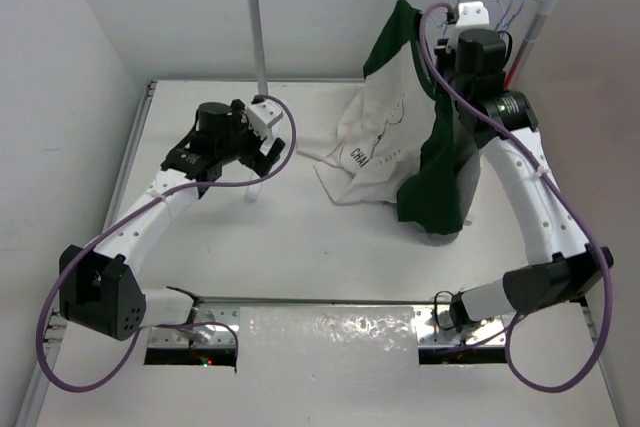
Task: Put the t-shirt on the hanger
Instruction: Place the hanger at the clothesline.
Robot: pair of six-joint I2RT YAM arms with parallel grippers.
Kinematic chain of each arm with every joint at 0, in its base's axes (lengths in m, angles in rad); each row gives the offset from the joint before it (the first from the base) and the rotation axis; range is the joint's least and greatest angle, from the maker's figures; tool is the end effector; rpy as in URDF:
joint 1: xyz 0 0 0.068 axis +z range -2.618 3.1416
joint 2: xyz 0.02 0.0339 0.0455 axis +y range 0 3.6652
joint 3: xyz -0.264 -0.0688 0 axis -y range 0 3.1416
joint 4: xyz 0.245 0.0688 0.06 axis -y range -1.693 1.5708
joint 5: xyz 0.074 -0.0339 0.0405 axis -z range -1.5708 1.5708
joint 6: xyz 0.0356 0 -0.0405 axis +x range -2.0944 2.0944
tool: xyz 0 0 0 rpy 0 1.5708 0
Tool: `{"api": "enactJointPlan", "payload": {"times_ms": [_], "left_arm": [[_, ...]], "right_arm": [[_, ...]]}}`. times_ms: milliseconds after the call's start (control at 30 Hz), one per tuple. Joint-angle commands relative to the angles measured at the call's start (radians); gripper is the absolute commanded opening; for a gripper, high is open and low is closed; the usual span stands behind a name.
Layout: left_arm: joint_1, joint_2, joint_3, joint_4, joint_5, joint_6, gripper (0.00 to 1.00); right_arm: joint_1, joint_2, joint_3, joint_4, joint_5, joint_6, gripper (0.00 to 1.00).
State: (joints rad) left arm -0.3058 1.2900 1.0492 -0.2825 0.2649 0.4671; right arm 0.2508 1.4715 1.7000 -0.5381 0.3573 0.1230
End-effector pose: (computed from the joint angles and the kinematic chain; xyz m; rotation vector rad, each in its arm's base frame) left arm 0.2765 -0.0971 0.3129 0.9290 1.8599 -0.1788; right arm 0.3142 0.0676 0.4574 0.1249 1.8568 -0.0771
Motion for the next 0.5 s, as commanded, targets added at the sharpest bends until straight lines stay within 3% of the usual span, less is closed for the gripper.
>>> {"api": "enactJointPlan", "payload": {"times_ms": [0, 133, 200, 433, 467], "left_arm": [[0.005, -0.044, -0.029, 0.025, -0.023, 0.016, 1.00], [0.005, -0.054, -0.064, 0.028, -0.038, 0.022, 1.00], [0.005, -0.060, -0.096, 0.037, -0.064, 0.025, 1.00], [0.056, -0.089, -0.205, 0.132, -0.223, -0.037, 1.00], [0.086, -0.093, -0.222, 0.146, -0.249, -0.048, 1.00]], "right_arm": [[-0.002, -0.123, -0.115, 0.043, -0.044, 0.024, 0.48], [-0.002, -0.267, -0.269, 0.107, -0.098, 0.066, 0.68], [-0.001, -0.345, -0.338, 0.106, -0.141, 0.082, 0.72], [-0.002, -0.620, -0.493, 0.101, -0.449, 0.064, 0.92], [-0.001, -0.651, -0.493, 0.098, -0.498, 0.047, 0.98]]}}
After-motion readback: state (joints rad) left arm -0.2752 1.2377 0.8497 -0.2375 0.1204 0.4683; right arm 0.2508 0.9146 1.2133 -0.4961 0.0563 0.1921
